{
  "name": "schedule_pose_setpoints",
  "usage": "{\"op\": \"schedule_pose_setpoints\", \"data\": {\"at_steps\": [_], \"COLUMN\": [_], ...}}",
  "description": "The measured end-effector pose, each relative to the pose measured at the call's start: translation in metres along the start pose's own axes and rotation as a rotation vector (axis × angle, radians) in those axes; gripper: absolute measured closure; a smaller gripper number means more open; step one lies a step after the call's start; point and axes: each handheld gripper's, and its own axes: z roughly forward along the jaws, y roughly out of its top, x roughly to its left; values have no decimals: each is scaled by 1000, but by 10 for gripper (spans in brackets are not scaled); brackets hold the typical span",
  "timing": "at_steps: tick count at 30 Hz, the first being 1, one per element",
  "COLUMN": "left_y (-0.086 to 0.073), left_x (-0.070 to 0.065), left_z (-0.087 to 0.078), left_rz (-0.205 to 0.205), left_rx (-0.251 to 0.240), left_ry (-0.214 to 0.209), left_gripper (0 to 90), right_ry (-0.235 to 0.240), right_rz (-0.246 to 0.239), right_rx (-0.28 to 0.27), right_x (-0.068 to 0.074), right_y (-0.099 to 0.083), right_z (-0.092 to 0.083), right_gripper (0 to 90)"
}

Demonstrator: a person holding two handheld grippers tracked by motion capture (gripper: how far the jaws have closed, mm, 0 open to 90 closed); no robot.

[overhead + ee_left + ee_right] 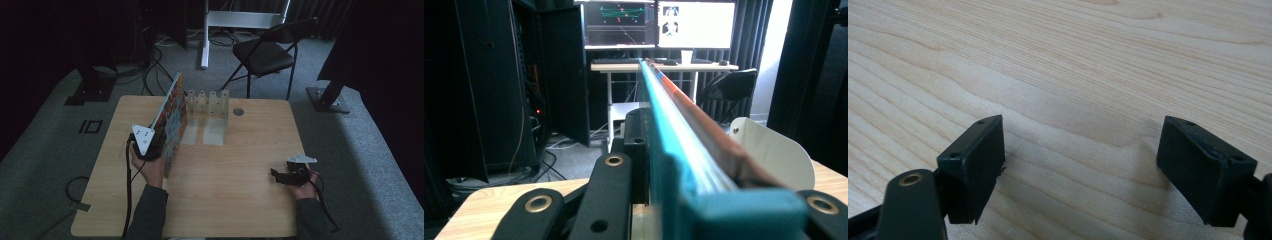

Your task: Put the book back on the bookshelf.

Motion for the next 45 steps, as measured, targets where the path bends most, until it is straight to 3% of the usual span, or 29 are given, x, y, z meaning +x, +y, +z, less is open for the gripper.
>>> {"op": "schedule_pose_setpoints", "data": {"at_steps": [34,45], "left_y": [-8,-12], "left_x": [-17,-17], "left_z": [12,13], "left_rz": [32,22], "left_rx": [-24,-25], "left_ry": [91,111], "left_gripper": [802,802], "right_ry": [0,0], "right_rz": [0,0], "right_rx": [0,0], "right_x": [0,0], "right_y": [0,0], "right_z": [0,0], "right_gripper": [189,189]}}
